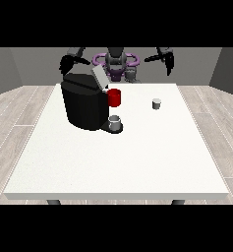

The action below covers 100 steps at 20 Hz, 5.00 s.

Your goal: Insert the coffee pod into the coffee machine and close the lid

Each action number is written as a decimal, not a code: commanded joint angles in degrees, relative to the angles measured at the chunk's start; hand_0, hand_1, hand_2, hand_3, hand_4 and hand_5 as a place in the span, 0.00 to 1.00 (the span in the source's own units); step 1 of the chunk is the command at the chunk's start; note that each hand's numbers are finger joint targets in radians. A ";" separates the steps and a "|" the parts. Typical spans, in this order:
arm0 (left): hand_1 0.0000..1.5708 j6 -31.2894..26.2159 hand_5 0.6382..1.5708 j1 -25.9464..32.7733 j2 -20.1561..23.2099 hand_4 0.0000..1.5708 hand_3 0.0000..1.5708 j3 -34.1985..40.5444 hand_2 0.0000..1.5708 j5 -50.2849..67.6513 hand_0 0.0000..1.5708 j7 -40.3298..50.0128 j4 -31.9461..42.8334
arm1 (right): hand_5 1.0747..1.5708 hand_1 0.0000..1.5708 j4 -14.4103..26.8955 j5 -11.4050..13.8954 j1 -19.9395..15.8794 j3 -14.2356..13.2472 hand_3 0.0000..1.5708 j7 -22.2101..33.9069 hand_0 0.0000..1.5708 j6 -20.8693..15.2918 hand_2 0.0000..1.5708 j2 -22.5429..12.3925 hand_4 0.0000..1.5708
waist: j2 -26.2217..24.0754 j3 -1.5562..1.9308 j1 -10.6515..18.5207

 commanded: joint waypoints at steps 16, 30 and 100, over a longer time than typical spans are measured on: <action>0.00 -1.09 1.00 -20.58 8.47 0.00 0.00 7.76 0.00 -4.89 0.00 -3.25 33.39 | 1.00 0.00 -4.39 1.85 -6.69 8.31 0.00 4.74 0.00 -4.40 0.00 1.44 0.21 | 11.10 -0.09 -7.36; 0.28 4.06 1.00 -25.50 7.42 0.00 0.19 2.67 0.39 -16.10 0.28 -3.96 43.28 | 1.00 0.00 5.59 0.72 -11.84 1.87 0.00 4.86 0.00 -2.67 0.00 -2.07 0.27 | 9.82 -0.06 -5.82; 0.80 -0.82 1.00 -64.24 15.84 0.31 0.80 3.90 0.84 -32.53 0.80 -1.49 50.43 | 1.00 0.00 10.78 -0.11 -22.12 3.50 0.00 5.59 0.00 -5.31 0.00 -0.02 0.32 | 13.83 -0.04 -14.19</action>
